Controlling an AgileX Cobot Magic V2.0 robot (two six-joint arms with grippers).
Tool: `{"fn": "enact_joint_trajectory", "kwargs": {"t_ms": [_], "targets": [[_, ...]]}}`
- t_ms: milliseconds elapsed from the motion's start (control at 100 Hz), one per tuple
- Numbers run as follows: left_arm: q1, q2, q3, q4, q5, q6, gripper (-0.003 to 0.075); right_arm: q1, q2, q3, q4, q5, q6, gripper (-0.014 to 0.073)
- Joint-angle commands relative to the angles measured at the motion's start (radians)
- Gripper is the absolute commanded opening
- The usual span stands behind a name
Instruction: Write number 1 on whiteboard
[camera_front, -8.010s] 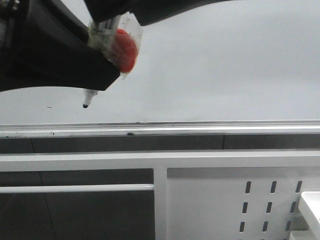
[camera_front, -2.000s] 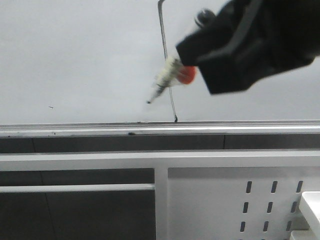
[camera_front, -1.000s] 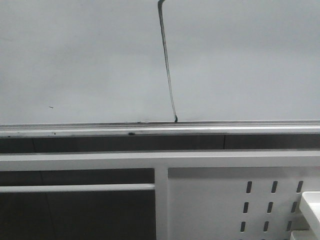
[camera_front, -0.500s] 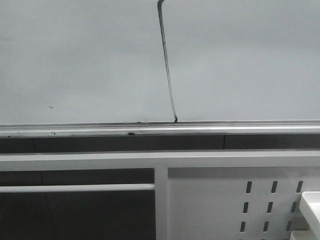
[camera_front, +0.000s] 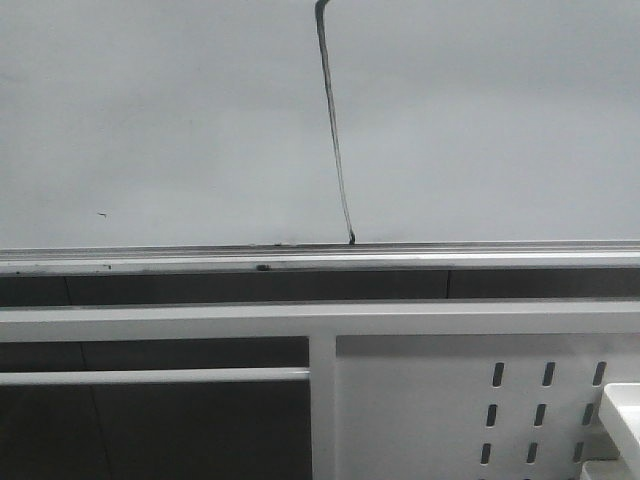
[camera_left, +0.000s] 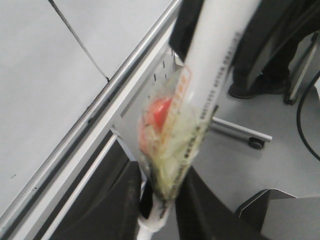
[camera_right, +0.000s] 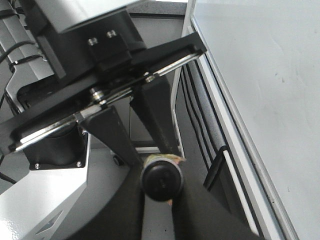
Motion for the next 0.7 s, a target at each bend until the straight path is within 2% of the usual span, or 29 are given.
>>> {"fn": "enact_joint_trajectory", "kwargs": {"t_ms": [0, 90, 160, 230, 280, 350, 420, 510, 580, 650, 690], "targets": [[0.0, 0.004, -0.038, -0.003, -0.092, -0.015, 0.0066, 0.002, -0.02, -0.033, 0.031, 0.012, -0.005, -0.0069], [0.0, 0.004, -0.038, -0.013, -0.092, -0.015, 0.0038, 0.002, -0.02, -0.033, 0.031, 0.017, -0.005, -0.0063], [0.0, 0.004, -0.038, -0.021, -0.092, -0.015, 0.001, 0.002, -0.02, -0.033, 0.031, 0.024, -0.005, 0.0], [0.0, 0.004, -0.038, -0.024, -0.092, -0.015, -0.0015, 0.0, -0.02, -0.033, 0.031, 0.024, -0.005, 0.0145], [0.0, 0.004, -0.038, -0.026, -0.098, -0.015, -0.002, 0.0, -0.02, -0.033, 0.031, 0.02, -0.005, 0.0293], [0.0, 0.004, -0.033, -0.039, -0.119, -0.015, -0.002, -0.002, -0.02, -0.033, 0.029, 0.009, -0.005, 0.0452], [0.0, 0.004, -0.015, -0.06, -0.165, -0.015, -0.002, -0.015, -0.032, -0.033, 0.026, 0.007, -0.005, 0.0528], [0.0, 0.004, 0.028, -0.099, -0.266, -0.015, -0.002, -0.064, -0.062, -0.031, 0.026, 0.043, -0.002, 0.0503], [0.0, 0.004, 0.077, -0.126, -0.371, -0.015, -0.002, -0.121, -0.096, -0.031, 0.014, 0.085, 0.058, 0.0436], [0.0, 0.006, 0.132, -0.147, -0.495, -0.015, -0.002, -0.183, -0.139, -0.031, -0.041, 0.139, 0.158, 0.0318], [0.0, 0.017, 0.159, -0.163, -0.573, -0.017, -0.002, -0.211, -0.169, -0.029, -0.093, 0.179, 0.206, 0.0221]]}}
